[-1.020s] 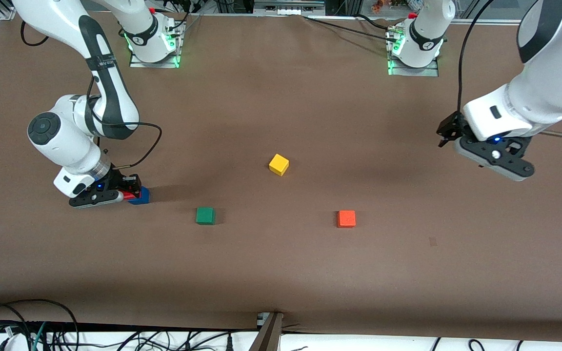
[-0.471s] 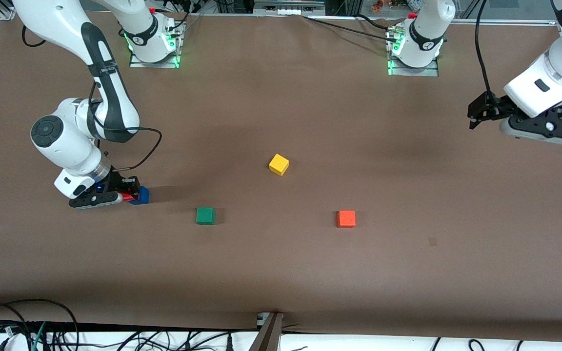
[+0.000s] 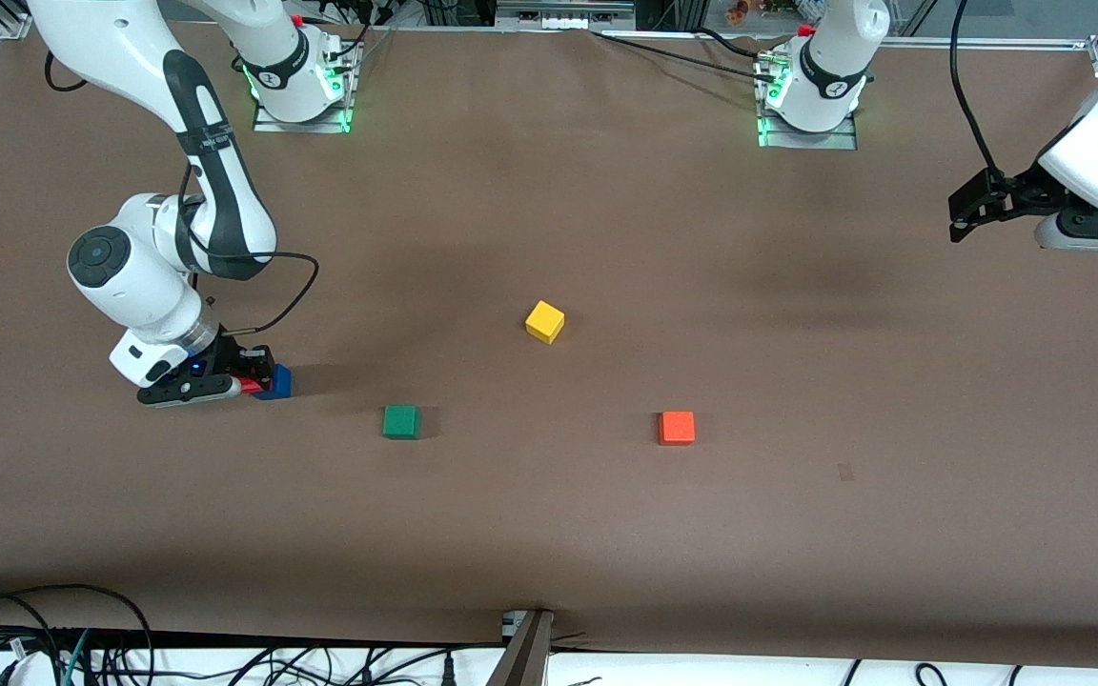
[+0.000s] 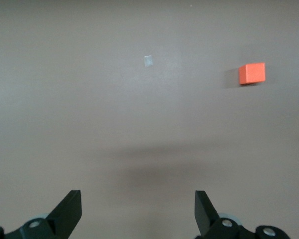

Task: Pass red block to right arm, stack on blue

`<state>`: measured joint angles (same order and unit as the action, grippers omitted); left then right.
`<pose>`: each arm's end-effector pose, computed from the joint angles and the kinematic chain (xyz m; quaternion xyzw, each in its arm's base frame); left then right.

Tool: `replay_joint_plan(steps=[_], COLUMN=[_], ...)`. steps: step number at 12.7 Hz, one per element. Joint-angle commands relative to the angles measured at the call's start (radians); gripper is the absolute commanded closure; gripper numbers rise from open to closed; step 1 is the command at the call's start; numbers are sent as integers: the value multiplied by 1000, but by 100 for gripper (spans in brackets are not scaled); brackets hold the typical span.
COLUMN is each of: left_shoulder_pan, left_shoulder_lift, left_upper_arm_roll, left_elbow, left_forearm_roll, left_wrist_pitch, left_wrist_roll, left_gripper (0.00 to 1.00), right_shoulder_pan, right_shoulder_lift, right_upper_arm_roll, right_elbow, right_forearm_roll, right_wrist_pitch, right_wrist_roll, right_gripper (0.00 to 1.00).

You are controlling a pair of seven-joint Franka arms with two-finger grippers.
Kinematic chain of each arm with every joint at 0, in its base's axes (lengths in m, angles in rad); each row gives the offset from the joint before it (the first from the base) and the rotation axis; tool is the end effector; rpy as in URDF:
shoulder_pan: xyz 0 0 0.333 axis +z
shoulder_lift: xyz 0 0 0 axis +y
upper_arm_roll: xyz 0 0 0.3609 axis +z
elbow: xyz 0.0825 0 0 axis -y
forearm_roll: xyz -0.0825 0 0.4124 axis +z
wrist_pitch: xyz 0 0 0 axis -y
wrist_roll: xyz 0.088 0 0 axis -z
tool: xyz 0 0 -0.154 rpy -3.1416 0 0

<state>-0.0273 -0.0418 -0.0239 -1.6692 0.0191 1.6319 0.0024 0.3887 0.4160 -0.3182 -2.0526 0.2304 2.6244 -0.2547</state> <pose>0.5718 -0.0267 0.6025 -0.9996 0.0273 -0.0025 0.0100 0.6539 0.0502 0.2333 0.9920 0.0855 0.0923 0.0048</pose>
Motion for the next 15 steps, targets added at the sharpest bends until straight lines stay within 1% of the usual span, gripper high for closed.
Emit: replay_joint_plan(steps=[1, 4, 5, 6, 15], left_shoulder_pan=[46, 30, 15, 12, 6], left_shoulder_lift=[-16, -13, -13, -10, 0], left_upper_arm_roll=[2, 5, 2, -4, -11], left_elbow=[-27, -24, -23, -20, -3], left_forearm_roll=[-56, -36, 19, 37, 33], left_wrist_pitch=[25, 25, 25, 23, 8], left_wrist_roll=[-2, -5, -5, -7, -16], left_gripper=[0, 0, 0, 0, 0], right_shoulder_pan=[-4, -2, -2, -2, -2], right_shoulder_lift=[-11, -5, -5, -5, 0], right_upper_arm_roll=[4, 4, 5, 4, 7], right_elbow=[-15, -15, -15, -15, -15], right_forearm_roll=[1, 3, 3, 3, 9], right_wrist_pitch=[19, 32, 36, 36, 39], right_wrist_roll=[8, 23, 23, 23, 45], right_gripper=[100, 100, 100, 100, 100])
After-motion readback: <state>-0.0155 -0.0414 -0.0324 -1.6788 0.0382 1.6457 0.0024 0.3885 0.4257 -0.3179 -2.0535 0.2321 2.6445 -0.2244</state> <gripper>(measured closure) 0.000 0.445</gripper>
